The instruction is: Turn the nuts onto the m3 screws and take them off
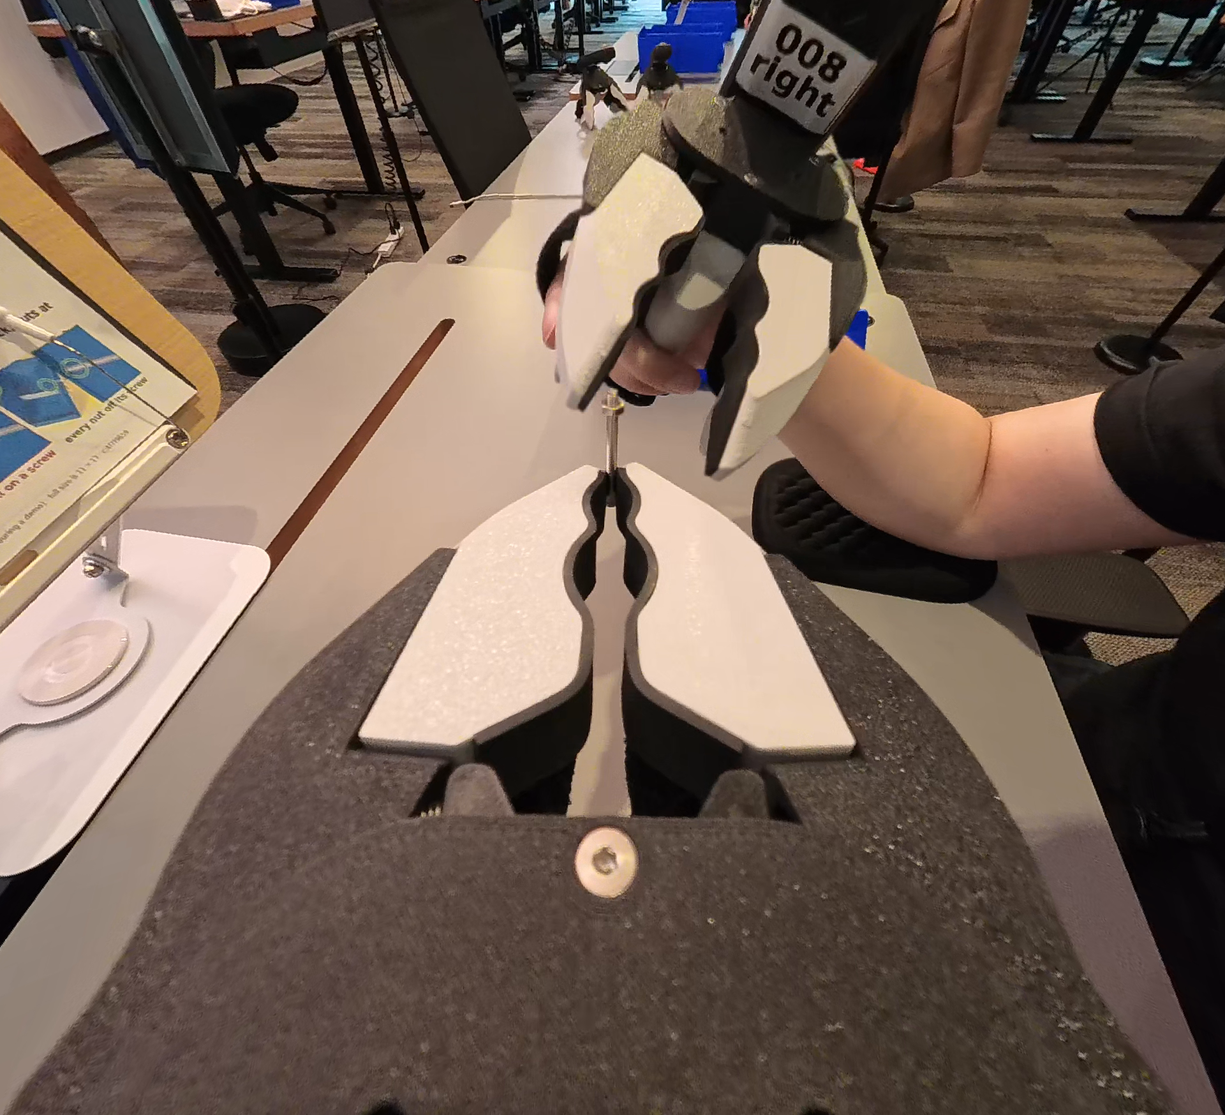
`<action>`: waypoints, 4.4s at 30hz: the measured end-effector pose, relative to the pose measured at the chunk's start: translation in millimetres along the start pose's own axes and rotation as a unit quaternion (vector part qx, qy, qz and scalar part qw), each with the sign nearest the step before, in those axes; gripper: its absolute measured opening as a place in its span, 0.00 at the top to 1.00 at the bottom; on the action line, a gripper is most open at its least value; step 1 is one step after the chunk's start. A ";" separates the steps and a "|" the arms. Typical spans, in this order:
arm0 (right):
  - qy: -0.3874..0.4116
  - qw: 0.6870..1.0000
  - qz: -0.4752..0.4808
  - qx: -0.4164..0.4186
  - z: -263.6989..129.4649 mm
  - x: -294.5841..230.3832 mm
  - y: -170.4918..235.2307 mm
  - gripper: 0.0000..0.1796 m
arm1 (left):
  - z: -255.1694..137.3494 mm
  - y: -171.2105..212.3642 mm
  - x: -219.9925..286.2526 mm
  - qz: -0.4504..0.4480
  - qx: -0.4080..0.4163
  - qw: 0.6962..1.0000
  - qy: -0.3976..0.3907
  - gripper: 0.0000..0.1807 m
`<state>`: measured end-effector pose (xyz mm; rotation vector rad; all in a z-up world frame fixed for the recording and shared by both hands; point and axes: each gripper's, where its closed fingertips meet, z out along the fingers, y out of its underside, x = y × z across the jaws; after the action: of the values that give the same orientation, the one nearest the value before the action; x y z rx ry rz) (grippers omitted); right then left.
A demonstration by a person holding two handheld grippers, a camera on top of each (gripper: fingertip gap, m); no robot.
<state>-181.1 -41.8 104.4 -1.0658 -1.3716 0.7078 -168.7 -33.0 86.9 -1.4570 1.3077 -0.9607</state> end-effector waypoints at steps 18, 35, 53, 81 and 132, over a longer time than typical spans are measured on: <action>-0.010 1.000 0.007 0.001 0.6 -2.7 0.1 0.81 | 0.3 0.4 -0.6 -0.002 0.000 1.000 -0.001 0.99; -0.007 1.000 0.008 0.005 -1.3 -1.8 -1.5 0.82 | -1.6 -1.1 -1.3 -0.003 0.004 1.000 -0.004 0.99; -0.011 1.000 0.022 0.020 -6.7 0.9 -3.3 0.87 | -2.1 -1.7 -0.8 -0.007 0.008 1.000 0.001 0.99; -0.061 0.981 0.150 0.109 7.5 7.5 -4.9 0.99 | -7.8 -8.4 1.8 -0.004 0.025 1.000 0.004 0.99; 0.162 0.967 0.198 -0.017 -134.2 68.0 -6.4 0.99 | -25.0 -8.6 -9.5 -0.023 0.040 0.999 -0.017 0.85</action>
<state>-43.0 -7.7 154.1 -1.4354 -0.9007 0.7584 -191.4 -26.8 102.2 -1.4403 1.2025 -1.0040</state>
